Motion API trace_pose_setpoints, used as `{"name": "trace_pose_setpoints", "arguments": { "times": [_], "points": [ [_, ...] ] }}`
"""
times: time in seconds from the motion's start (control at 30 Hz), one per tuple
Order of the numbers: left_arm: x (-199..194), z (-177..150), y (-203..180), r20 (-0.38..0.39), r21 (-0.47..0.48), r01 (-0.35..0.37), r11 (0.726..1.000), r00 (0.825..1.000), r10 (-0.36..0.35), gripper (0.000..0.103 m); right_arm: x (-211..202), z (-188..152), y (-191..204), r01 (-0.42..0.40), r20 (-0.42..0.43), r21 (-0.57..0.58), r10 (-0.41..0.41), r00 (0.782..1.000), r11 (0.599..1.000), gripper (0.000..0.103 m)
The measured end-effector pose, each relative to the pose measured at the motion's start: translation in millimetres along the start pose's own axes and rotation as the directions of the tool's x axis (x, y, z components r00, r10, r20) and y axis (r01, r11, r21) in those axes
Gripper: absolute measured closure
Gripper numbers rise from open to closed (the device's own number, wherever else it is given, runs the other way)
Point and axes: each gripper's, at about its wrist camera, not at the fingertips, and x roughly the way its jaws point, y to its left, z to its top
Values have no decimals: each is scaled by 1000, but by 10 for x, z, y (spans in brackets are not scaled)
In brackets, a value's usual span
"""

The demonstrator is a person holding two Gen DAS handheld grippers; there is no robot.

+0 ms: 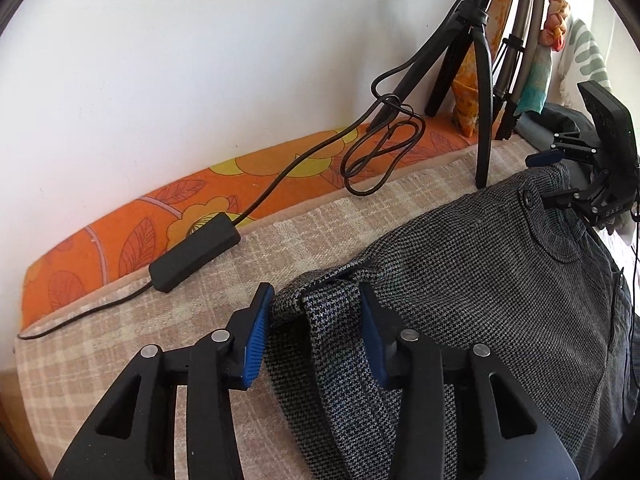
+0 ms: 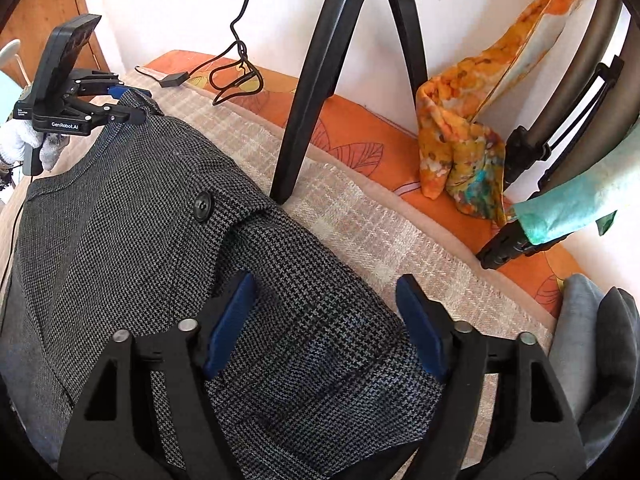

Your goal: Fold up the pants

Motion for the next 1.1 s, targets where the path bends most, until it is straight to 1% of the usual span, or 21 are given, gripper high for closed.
{"name": "trace_pose_setpoints", "arguments": {
  "times": [0.03,0.07,0.1,0.17,0.23,0.3,0.37,0.43,0.5,0.6,0.67,0.83,0.9,0.97,1.1],
  "points": [
    [1,-13,2,1,1,4,1000,1000,-4,67,14,-11,-2,-5,-11,1,5,1000,1000,45],
    [-21,-37,24,3,-1,11,1000,1000,-11,70,33,-17,4,-1,-19,0,1,1000,1000,54],
    [-36,-44,32,7,-9,17,1000,1000,-17,72,35,-24,7,8,-23,-2,-8,1000,1000,60],
    [-68,-48,37,25,-29,36,999,999,-35,75,-10,-35,-11,4,-21,11,-3,1000,1000,78],
    [-127,-36,37,38,-39,45,998,998,-43,77,-77,-39,-65,-32,-10,47,32,999,998,87],
    [-212,-34,35,49,-39,47,998,998,-46,81,-159,-32,-47,-20,4,40,20,1000,999,89],
    [-313,-35,5,67,-38,46,998,997,-43,83,-224,-8,4,2,12,20,-3,1000,1000,90],
    [-430,-28,-5,87,-43,45,998,995,-41,83,-324,10,17,11,31,33,-12,999,999,90],
    [-559,-39,10,114,-67,65,996,992,-57,84,-452,9,26,9,54,33,-10,998,999,90],
    [-780,-59,23,162,-86,96,992,983,-81,86,-626,-8,56,36,75,26,-38,996,999,90],
    [-898,-75,-31,180,-83,97,992,980,-81,87,-774,-35,78,49,81,13,-50,995,999,90],
    [-1287,-167,-148,222,-80,101,992,972,-81,88,-1046,-32,307,107,115,-29,-103,988,994,91],
    [-1503,-208,-232,247,-69,108,992,965,-87,88,-1206,-69,382,121,133,-37,-115,984,992,91],
    [-1664,-216,-430,275,-48,107,993,957,-89,88,-1349,-115,467,141,149,-44,-133,980,989,91],
    [-2006,-351,-723,299,-7,100,995,950,-93,88,-1632,-277,669,162,167,-58,-150,974,985,91]
  ]
}}
